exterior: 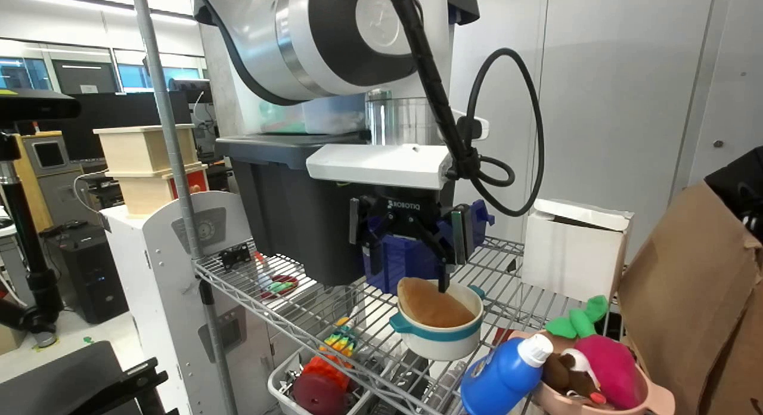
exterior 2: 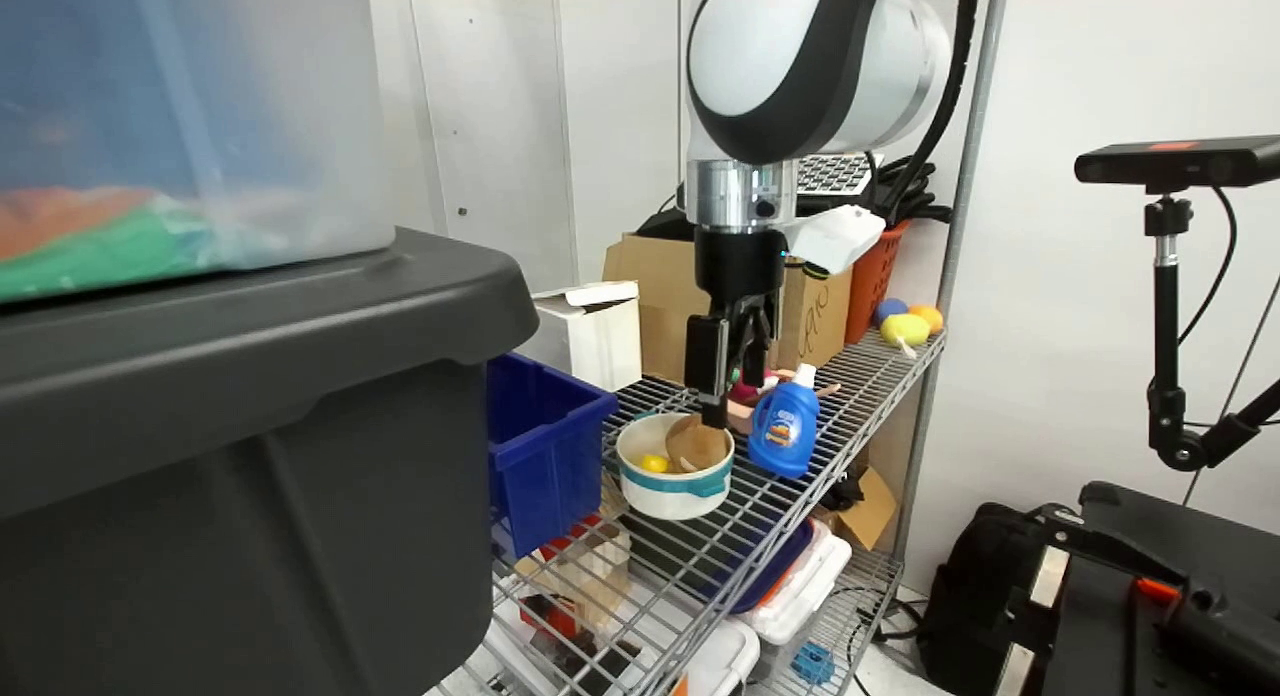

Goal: Remove the bread plush toy from the pot and put it in the blue container.

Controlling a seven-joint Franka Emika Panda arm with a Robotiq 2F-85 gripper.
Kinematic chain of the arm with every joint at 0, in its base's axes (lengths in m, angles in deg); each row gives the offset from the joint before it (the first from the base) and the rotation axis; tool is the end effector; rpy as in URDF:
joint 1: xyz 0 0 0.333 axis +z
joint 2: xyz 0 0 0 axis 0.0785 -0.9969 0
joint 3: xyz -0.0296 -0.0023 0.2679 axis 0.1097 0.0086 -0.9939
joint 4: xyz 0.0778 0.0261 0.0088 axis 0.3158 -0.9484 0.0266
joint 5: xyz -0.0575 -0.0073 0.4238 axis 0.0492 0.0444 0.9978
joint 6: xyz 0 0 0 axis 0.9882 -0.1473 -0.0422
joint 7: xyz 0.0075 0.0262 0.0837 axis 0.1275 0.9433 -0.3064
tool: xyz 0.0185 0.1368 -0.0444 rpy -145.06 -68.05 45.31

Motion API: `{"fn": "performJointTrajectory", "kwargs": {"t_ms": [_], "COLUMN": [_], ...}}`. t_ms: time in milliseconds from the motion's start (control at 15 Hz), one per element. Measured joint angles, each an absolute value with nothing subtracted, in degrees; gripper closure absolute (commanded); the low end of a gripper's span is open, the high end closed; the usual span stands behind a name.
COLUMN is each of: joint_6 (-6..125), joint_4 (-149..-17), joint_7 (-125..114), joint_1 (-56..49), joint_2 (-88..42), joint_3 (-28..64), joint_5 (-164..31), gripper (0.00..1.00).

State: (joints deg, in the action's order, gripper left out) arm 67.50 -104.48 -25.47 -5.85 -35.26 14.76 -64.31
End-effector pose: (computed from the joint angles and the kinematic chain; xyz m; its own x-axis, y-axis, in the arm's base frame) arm 0.6074 -0.0233 0.0975 0.9708 0.2396 -0.0125 0.2398 -0.9707 0.0153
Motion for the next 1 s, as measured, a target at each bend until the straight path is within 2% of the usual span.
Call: {"fn": "performJointTrajectory", "kwargs": {"t_ms": [1000], "joint_6": [67.9], "joint_4": [-98.8], "joint_7": [-26.4], "joint_1": [-6.0], "joint_2": [-40.3], "joint_3": [12.2], "joint_5": [-65.3], "gripper": [0.0]}}
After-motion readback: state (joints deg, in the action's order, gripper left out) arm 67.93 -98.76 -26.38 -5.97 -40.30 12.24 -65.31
